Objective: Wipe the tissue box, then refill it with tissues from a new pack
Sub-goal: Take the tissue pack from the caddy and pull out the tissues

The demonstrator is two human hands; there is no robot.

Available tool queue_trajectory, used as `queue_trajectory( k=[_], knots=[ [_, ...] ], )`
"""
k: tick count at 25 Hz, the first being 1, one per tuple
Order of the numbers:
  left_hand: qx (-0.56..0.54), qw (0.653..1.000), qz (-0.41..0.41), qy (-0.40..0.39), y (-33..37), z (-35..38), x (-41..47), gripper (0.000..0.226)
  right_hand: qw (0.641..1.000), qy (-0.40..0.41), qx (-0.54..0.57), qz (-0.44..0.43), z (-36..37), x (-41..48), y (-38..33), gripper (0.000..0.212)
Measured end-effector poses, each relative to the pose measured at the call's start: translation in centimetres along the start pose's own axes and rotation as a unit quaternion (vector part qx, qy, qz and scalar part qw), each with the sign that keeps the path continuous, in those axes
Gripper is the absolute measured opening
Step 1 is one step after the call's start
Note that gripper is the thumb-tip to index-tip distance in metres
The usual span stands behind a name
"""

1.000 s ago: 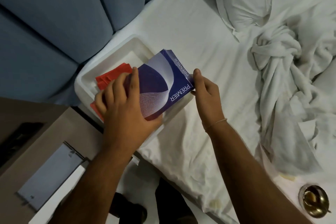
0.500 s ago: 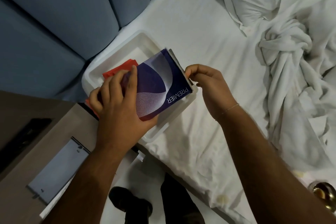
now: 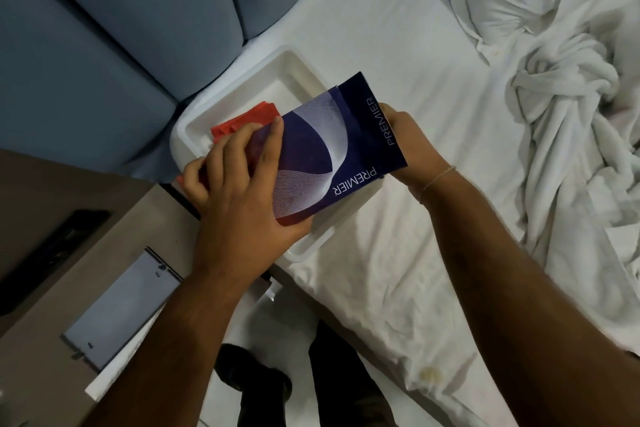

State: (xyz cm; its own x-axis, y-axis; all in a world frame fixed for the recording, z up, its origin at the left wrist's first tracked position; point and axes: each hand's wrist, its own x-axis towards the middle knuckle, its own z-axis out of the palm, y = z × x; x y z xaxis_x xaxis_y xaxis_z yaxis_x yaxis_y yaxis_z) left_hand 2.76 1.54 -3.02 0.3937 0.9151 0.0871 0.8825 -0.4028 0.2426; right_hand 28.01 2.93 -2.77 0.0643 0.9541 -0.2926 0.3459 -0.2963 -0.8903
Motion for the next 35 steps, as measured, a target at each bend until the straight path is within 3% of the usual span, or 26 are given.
queue_trajectory(
  k=[4, 7, 13, 20, 24, 28, 32, 35],
  knots=[
    [0.006, 1.0, 0.001, -0.009, 0.0, -0.1, -0.1, 0.122, 0.997, -0.027, -0.067, 0.031, -0.1, 1.0, -0.2, 0.017],
    [-0.003, 1.0, -0.006, -0.009, 0.6, 0.0, -0.3, 0.121, 0.996, -0.036, -0.043, 0.065, -0.3, 1.1, 0.5, 0.039],
    [-0.035, 0.998, -0.048, 0.002, 2.1, 0.8, 0.3, 0.121, 0.994, 0.031, 0.086, 0.053, -2.7, 0.6, -0.5, 0.01],
    [-0.06, 0.997, -0.056, 0.002, 4.5, 2.8, 2.6, 0.122, 0.983, 0.123, 0.093, 0.099, -7.3, 1.2, -0.5, 0.024],
    [-0.042, 0.995, -0.086, -0.031, 4.8, 4.1, 2.9, 0.125, 0.975, 0.151, 0.119, 0.114, -10.1, 1.3, -1.5, 0.011],
    [-0.027, 0.992, -0.104, -0.059, 5.6, 5.6, 2.2, 0.127, 0.983, 0.173, 0.031, 0.042, -9.6, 0.9, -3.2, 0.02],
    [-0.028, 0.993, -0.109, -0.036, 5.0, 6.7, 1.7, 0.126, 0.964, 0.245, -0.091, -0.057, -8.6, -0.2, -6.4, 0.039],
    [-0.055, 0.99, -0.113, -0.071, 4.6, 6.7, 1.8, 0.136, 0.939, 0.262, -0.161, -0.152, -6.7, -1.8, -9.3, 0.026]
  ],
)
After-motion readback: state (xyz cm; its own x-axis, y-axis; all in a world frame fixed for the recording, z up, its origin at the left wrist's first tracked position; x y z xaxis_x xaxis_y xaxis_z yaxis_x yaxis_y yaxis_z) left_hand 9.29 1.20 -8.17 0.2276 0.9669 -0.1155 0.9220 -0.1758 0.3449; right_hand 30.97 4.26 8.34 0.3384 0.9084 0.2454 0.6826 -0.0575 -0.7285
